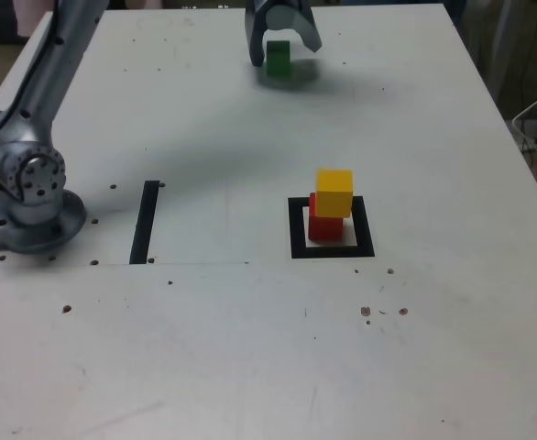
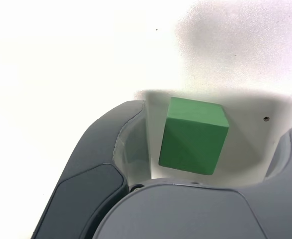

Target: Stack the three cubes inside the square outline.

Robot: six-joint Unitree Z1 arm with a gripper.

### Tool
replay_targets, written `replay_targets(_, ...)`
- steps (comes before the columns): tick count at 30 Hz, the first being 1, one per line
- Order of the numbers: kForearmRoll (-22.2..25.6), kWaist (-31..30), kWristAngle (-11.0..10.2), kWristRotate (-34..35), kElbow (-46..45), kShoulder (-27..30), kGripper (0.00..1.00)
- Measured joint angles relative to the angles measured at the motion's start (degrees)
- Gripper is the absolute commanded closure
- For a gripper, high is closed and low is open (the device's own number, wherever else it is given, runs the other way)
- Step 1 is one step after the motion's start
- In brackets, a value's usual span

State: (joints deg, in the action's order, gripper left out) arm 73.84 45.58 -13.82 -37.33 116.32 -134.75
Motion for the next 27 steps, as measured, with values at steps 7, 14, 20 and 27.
replay_targets(7, -0.46, -0.15, 0.32, -0.01, 0.11, -0.28, 0.46)
replay_targets(14, -0.52, -0.2, 2.09, -0.19, 0.43, -0.27, 0.64)
replay_targets(20, -0.9, -0.21, 3.72, -0.24, 0.41, -0.27, 0.76)
replay_targets(27, -2.31, -0.2, 3.79, -0.28, -0.12, -0.19, 0.87)
